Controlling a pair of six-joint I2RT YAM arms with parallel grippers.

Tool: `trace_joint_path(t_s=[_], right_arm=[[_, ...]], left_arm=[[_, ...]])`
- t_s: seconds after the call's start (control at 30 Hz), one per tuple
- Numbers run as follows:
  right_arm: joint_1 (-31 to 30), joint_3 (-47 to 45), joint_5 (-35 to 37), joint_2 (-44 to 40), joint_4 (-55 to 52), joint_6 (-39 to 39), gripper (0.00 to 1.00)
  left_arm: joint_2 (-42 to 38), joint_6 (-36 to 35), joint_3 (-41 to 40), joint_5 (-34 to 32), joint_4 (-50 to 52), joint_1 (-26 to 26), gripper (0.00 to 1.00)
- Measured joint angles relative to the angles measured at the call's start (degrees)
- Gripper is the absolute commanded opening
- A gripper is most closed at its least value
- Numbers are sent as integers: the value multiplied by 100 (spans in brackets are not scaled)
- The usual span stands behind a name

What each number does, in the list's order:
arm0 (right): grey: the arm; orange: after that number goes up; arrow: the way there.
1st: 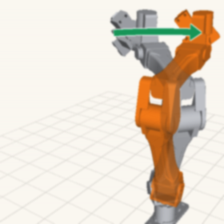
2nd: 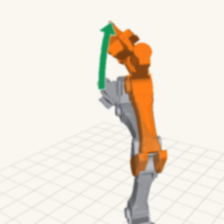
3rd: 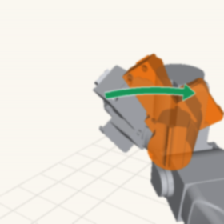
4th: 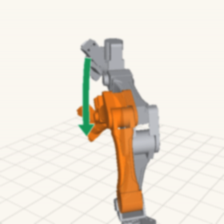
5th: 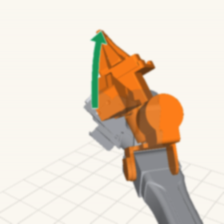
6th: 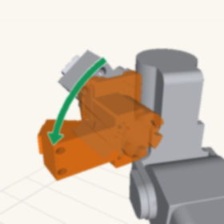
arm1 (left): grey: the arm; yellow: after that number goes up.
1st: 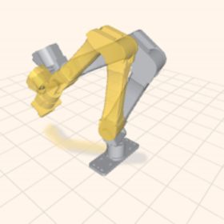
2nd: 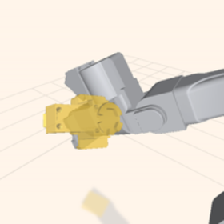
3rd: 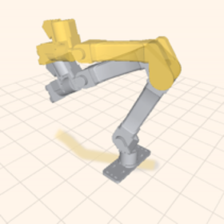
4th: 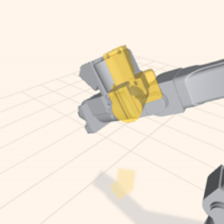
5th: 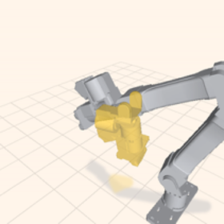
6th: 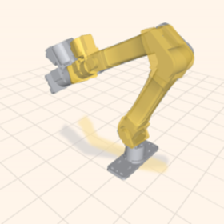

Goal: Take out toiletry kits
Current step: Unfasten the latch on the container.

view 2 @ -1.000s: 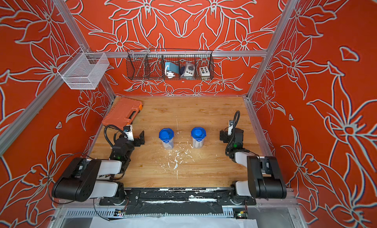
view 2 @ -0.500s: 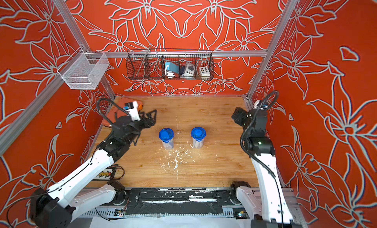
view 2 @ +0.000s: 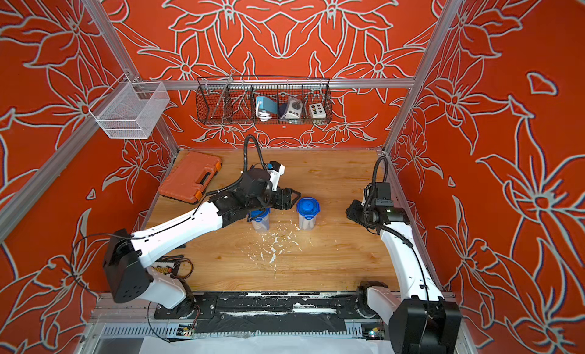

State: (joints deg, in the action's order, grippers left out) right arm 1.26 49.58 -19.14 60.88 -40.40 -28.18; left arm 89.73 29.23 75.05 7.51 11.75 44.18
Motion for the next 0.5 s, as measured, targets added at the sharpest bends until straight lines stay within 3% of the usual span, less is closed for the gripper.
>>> trace_joint_path(t_s=[0.2, 0.5], right_arm=[[0, -17, -896, -319, 365, -175, 31], [37, -883, -2343, -584, 2044, -1224, 27]], left_arm=[[619, 33, 260, 341, 415, 2, 67], [704, 157, 267, 570, 439, 2, 67]])
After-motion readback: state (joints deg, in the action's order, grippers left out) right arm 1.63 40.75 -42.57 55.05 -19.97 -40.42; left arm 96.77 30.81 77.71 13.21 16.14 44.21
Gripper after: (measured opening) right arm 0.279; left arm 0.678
